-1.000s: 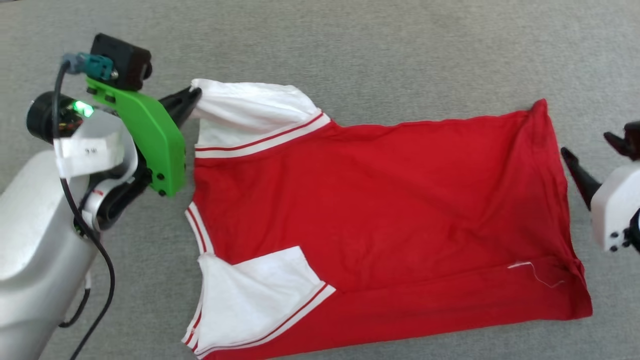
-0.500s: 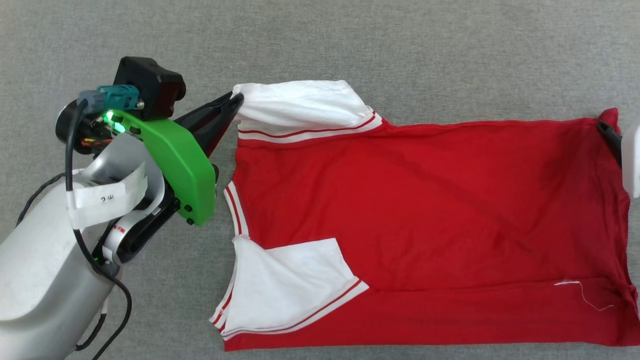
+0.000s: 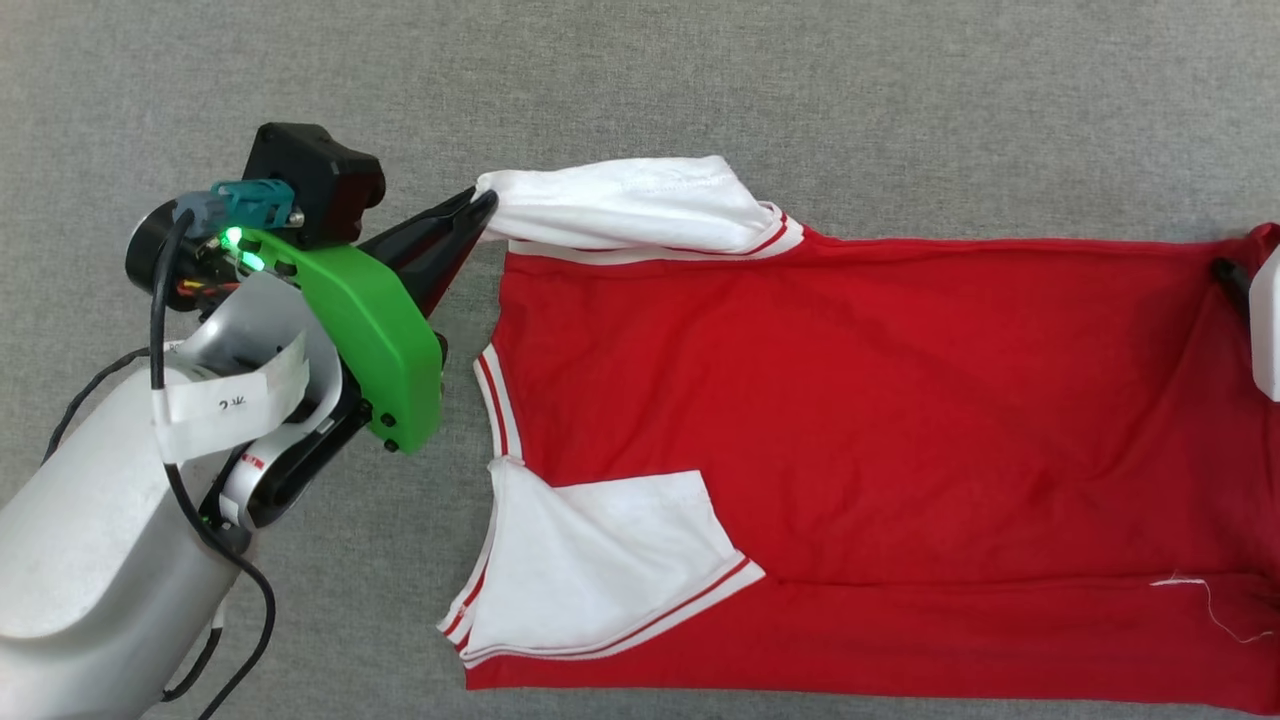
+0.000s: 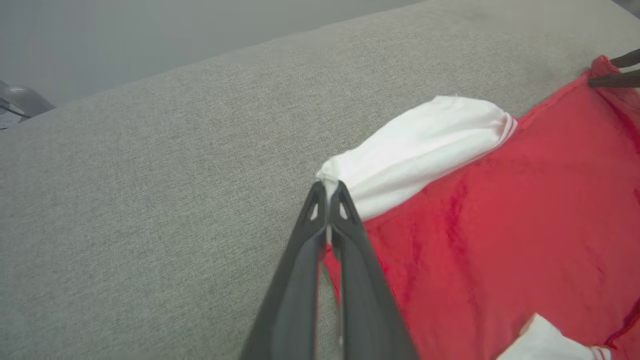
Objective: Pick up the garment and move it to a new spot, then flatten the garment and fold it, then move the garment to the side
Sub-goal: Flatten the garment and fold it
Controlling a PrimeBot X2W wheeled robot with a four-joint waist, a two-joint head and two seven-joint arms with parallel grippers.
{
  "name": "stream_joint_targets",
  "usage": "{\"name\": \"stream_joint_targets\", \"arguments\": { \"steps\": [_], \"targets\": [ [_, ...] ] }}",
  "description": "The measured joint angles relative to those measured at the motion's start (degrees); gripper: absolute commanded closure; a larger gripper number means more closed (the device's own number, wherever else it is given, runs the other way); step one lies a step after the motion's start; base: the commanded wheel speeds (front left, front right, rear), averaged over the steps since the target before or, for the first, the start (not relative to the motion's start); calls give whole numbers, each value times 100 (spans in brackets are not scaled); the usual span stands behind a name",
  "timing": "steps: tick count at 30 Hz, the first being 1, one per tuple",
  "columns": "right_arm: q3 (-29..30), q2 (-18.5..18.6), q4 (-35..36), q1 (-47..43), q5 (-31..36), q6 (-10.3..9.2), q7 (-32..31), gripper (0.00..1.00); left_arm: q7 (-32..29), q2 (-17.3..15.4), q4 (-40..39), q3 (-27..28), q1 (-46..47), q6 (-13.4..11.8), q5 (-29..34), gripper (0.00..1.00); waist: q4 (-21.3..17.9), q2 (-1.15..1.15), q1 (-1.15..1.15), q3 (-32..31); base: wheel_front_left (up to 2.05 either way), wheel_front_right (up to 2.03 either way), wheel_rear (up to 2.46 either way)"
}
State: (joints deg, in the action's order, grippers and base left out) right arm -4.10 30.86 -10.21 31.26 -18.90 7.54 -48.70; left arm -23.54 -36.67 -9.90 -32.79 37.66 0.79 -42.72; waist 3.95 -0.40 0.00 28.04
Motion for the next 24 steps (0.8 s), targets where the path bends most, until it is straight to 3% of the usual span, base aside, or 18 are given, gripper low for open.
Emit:
{"name": "stream_joint_targets", "arguments": {
  "steps": [13,24],
  "targets": [
    [155,-175,-315,-63,-119,1,1456,100,404,96,586,75,-201,-2,-25,100,-92,0,0,-440,0,0,0],
    [307,-233,-108,-1060,-722,1,2746,100,694,122,643,114,-966,-180,-305,100,-160,0,0,-1158,0,0,0]
  ]
}}
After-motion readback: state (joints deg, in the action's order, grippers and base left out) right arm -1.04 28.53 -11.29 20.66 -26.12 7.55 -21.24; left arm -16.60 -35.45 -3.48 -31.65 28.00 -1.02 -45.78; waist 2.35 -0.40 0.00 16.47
